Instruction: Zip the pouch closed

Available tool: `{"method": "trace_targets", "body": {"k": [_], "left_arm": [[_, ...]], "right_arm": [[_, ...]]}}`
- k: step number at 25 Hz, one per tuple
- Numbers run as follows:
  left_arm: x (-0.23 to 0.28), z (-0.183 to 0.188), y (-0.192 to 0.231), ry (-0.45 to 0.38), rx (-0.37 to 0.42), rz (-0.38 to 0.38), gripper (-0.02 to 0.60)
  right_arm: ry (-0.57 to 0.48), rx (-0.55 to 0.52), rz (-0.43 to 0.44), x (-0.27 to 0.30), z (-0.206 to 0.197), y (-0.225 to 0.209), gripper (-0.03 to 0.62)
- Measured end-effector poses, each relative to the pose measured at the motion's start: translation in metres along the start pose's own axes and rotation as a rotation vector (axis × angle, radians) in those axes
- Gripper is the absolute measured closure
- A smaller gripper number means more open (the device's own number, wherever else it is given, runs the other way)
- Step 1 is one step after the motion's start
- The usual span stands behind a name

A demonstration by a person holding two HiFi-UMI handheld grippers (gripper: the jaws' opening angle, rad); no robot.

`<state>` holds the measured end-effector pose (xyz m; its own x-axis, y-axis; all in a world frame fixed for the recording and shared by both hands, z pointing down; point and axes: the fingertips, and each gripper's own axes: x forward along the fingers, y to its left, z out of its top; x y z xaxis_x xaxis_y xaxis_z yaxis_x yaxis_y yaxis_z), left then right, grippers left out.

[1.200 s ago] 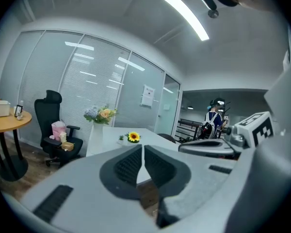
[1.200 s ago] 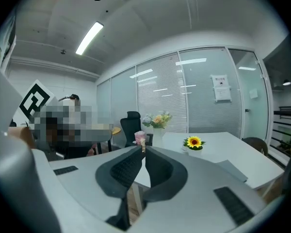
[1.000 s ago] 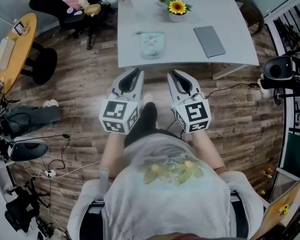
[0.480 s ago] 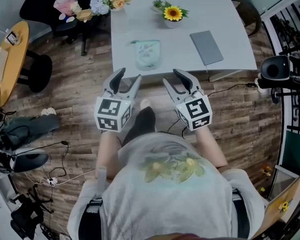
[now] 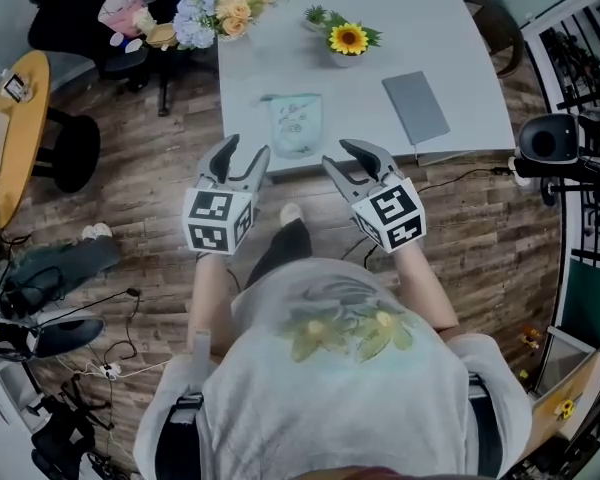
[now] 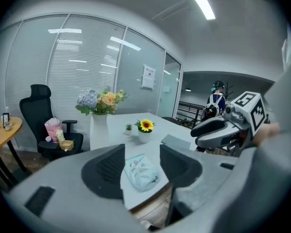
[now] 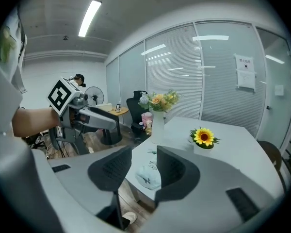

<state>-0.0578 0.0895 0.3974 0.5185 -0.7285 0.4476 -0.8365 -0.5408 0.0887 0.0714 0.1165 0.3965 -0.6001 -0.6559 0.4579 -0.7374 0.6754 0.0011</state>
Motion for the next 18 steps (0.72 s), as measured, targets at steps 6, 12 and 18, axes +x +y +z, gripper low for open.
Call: {"method": "trace_targets", "body": {"k": [6, 12, 18], "left_arm": [[0.029, -0.015, 0.019, 0.063, -0.020, -0.012, 0.374], [0.059, -0.036, 0.042, 0.124, -0.072, -0.034, 0.374], [0.086, -0.045, 0.054, 0.166, -0.077, -0.049, 0.376]], "right_arm": [[0.030, 0.017, 0.015, 0.024, -0.001, -0.014, 0.439], [0.058, 0.009, 0.032, 0.052, -0.002, -0.021, 0.439], [0.083, -0.007, 0.024, 0.065, -0.002, -0.033, 0.439]]}}
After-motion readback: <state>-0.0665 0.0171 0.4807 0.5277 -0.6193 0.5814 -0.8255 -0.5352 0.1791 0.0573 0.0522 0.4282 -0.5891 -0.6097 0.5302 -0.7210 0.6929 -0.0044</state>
